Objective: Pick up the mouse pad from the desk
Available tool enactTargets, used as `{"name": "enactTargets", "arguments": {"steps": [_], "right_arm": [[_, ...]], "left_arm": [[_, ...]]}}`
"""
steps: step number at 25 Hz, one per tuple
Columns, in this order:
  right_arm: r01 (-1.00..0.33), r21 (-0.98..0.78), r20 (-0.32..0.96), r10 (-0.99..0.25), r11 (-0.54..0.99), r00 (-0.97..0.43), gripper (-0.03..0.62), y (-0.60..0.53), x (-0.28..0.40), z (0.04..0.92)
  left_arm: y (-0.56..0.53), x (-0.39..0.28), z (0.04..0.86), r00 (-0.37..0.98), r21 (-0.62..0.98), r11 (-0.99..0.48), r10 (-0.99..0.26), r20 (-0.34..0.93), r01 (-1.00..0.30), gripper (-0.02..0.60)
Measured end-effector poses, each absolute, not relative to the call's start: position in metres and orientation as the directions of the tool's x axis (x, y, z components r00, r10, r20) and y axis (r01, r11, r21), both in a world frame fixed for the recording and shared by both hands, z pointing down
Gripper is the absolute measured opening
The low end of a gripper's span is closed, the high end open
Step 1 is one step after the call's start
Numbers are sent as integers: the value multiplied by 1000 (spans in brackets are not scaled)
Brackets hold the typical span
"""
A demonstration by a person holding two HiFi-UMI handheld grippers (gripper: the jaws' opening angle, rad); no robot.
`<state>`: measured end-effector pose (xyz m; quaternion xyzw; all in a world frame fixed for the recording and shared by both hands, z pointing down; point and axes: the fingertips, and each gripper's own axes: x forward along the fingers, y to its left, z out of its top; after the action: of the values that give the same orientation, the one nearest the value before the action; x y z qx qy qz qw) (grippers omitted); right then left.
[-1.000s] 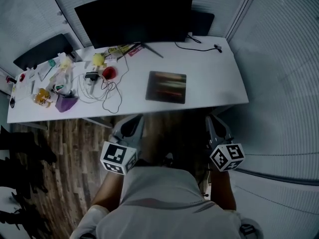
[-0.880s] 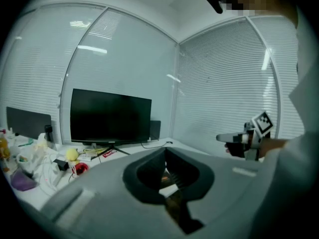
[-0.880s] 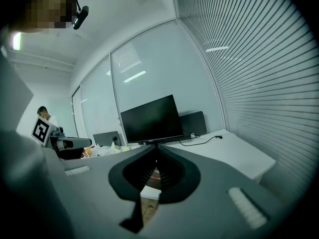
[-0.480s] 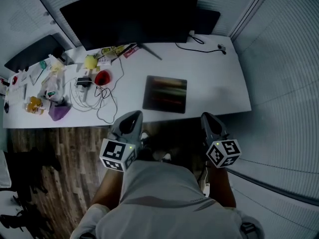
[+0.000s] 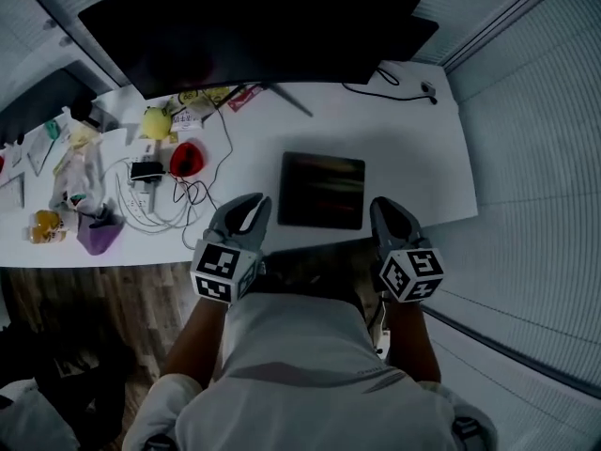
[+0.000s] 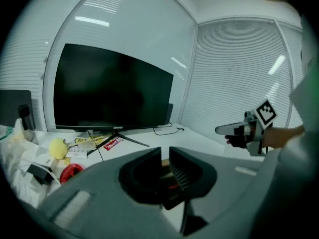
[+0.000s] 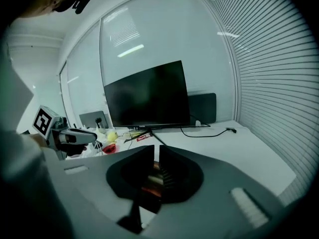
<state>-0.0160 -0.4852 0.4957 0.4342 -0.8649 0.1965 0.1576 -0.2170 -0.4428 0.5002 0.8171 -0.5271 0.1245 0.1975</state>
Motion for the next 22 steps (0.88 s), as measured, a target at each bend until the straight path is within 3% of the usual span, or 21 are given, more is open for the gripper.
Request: {"name": "enactTargets", "arguments": {"steps": [5,11,17,22], "right_arm": [[-843,-176,585,-634,508,-505,149,-507,-20,547],[-858,-199,726,-517,473,-454,232,-526,-11,631],[-834,-142,828,-398,533,-395,296,-532,3,703],[-815,-156,859,-330,558,-391,327,-531,6,735]], "left_arm": [[-468,-215,550,432,262,-344,-747,506,-902,124],[-493,-197,636,378,262,-272,-646,663,-926,206],[-497,-176,697,271,118,-293,-564,780,-949,219],[-492,-161,732,245,112,-287,-486,839,-951,252]]}}
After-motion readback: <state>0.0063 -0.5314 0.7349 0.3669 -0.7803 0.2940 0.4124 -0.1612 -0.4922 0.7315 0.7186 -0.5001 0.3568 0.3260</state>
